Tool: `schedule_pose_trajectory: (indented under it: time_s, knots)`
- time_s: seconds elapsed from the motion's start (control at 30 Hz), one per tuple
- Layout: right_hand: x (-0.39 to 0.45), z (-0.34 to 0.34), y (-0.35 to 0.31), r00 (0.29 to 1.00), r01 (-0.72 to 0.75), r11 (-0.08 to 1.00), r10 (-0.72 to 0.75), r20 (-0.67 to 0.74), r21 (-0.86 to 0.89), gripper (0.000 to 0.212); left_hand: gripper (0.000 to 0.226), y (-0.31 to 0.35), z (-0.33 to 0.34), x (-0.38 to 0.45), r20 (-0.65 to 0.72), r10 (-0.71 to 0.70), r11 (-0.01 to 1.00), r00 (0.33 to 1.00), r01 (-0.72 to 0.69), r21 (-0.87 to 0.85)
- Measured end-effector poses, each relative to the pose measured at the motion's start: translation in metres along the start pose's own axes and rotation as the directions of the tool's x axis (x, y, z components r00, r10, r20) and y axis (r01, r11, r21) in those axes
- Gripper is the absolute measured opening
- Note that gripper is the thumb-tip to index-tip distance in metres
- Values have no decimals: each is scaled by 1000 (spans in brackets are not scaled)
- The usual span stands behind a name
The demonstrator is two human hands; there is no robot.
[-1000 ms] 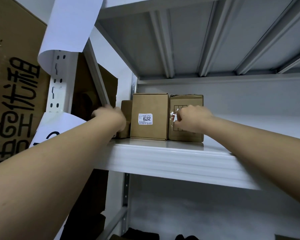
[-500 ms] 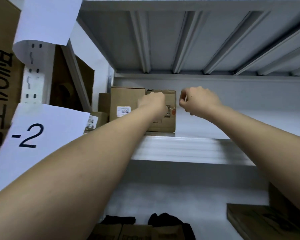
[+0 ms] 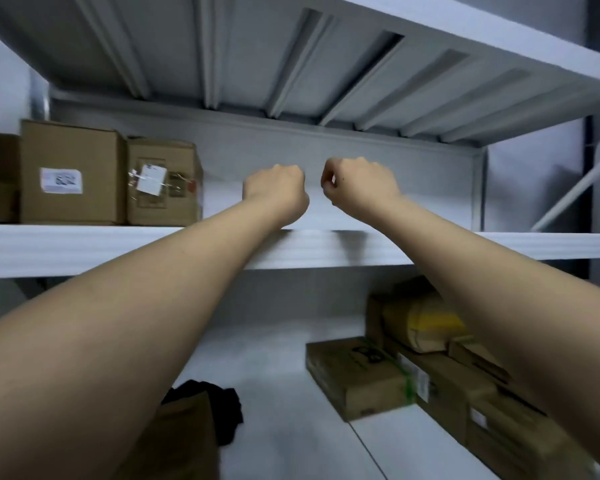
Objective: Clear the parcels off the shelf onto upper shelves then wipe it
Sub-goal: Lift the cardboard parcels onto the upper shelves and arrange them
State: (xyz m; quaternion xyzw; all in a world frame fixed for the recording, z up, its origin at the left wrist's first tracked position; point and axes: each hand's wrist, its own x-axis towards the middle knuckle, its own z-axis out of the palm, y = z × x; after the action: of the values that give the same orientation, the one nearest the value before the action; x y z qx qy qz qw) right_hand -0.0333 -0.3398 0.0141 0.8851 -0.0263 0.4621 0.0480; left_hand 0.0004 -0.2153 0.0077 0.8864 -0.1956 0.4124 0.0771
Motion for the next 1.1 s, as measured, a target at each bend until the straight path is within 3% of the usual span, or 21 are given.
schedule_pose_trajectory:
  time_s: [0.1, 0.23, 0.37, 0.5, 0.63, 0.8, 0.93, 1.1]
  knots:
    - [-30, -4, 55, 999, -40, 999, 40, 1, 11, 40, 31, 61, 9, -13, -19, 5, 995, 1000, -7, -102]
    - [-71, -1, 116, 996, -27, 997, 33, -84, 77, 39, 26, 126, 31, -35, -227, 36, 981, 973, -77, -177]
    - [-109, 10, 163, 970, 34, 993, -5, -245, 117, 32, 18, 171, 61, -54, -492, 170, 969, 854, -235, -73]
    - [-147, 26, 189, 947, 65, 990, -22, -321, 124, 22, 20, 196, 92, -72, -558, 303, 930, 773, -367, -3]
    - [-180, 53, 212, 969, 30, 992, 1, -246, 120, 20, 22, 214, 129, -92, -505, 426, 877, 751, -479, 27]
    - [-210, 99, 231, 990, -41, 992, 56, -130, 118, 19, 24, 227, 181, -106, -374, 437, 861, 818, -501, -91]
    - [-224, 143, 244, 992, -122, 990, 124, -24, 71, 18, 25, 232, 225, -107, -192, 381, 873, 904, -421, -247]
    - [-233, 182, 255, 971, -221, 975, 218, 102, 23, 20, 25, 238, 274, -105, -23, 233, 888, 972, -222, -403]
